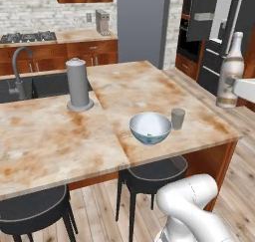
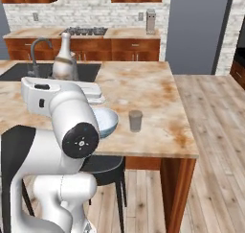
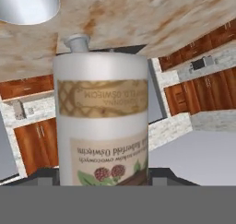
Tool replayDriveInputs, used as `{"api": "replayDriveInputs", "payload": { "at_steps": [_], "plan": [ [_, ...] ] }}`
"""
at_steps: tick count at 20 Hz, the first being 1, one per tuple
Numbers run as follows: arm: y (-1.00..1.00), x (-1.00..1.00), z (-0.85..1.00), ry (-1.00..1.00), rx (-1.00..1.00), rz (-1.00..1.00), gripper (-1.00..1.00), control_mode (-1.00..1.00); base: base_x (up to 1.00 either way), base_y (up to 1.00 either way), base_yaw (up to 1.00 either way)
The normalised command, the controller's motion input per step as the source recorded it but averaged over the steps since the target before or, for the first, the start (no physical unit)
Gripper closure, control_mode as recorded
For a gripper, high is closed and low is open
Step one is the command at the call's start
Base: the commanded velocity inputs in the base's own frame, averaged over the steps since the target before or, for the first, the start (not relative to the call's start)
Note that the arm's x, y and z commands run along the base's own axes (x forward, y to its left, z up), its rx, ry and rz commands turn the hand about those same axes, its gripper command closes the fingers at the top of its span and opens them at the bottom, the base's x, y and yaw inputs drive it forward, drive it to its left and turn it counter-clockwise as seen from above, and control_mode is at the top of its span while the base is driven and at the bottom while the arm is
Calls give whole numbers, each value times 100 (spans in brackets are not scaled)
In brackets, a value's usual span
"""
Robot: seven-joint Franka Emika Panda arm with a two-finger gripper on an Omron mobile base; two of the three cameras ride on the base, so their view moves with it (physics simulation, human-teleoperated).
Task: There is a bowl on the dining counter. Grab a lemon wedge from the fridge and place it in the bowl. Then get the liquor bottle and glass cup from the cabinet and place them next to the bowl.
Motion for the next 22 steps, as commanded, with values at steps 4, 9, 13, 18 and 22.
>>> {"api": "replayDriveInputs", "payload": {
  "at_steps": [4,9,13,18,22],
  "plan": [
    [-16,0,-7,3,0,7,100,-100,18,-20,19],
    [-93,0,-45,6,0,35,100,-100,0,0,0],
    [-96,39,-74,3,-1,39,100,-100,0,0,0],
    [-46,88,-94,-1,-5,31,100,-100,0,0,0],
    [0,88,-100,-14,-10,24,100,-100,0,0,0]
  ]
}}
